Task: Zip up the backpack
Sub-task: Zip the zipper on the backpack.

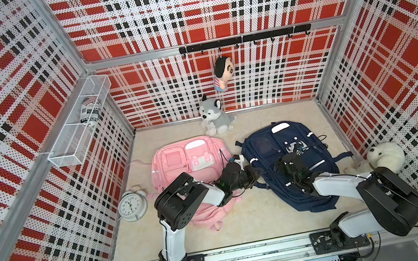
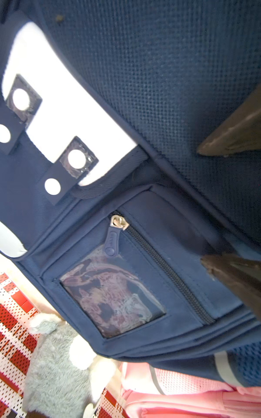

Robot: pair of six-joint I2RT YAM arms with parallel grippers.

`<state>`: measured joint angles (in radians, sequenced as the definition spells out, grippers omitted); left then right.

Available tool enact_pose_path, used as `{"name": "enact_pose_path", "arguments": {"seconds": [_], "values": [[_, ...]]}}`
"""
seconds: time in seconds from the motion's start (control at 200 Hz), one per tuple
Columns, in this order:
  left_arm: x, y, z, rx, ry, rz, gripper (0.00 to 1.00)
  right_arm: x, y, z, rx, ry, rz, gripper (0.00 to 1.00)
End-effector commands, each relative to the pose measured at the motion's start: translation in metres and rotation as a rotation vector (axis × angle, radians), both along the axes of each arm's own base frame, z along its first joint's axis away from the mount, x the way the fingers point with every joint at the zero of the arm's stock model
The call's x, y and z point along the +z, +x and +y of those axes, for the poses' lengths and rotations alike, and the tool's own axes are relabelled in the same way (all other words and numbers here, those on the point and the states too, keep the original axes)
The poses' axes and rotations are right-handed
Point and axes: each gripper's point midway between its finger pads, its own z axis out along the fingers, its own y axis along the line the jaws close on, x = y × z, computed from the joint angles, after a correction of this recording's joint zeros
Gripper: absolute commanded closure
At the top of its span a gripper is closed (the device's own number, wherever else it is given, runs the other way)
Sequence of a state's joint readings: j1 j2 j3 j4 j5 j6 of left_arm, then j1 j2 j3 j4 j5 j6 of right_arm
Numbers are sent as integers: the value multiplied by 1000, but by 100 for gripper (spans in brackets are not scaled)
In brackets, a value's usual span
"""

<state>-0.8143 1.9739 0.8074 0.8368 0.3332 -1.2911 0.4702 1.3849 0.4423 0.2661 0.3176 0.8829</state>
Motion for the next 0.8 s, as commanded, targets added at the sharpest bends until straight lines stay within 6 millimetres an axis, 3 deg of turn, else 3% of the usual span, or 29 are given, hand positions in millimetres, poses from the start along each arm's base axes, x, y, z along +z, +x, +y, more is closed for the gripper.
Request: {"name": "enact_pose_path", "arguments": {"seconds": [0.0,0.14,0.266,0.406,0.496,0.631,0.797], "values": [[47,-21,-25,-132,-148,-75,100,-13,-27,7,65,24,65,28],[45,-21,-25,-135,-147,-74,100,30,-55,11,61,-48,-9,23],[45,-19,-23,-126,-147,-77,100,65,-93,26,75,7,-95,17],[45,-17,-24,-125,-149,-79,100,81,-136,58,145,109,-161,21],[47,-15,-23,-119,-153,-85,100,74,-155,85,196,102,-122,19],[51,-12,-19,-115,-160,-93,100,43,-172,116,193,14,-31,16],[53,-15,-14,-121,-172,-93,100,5,-171,123,150,68,-21,17]]}}
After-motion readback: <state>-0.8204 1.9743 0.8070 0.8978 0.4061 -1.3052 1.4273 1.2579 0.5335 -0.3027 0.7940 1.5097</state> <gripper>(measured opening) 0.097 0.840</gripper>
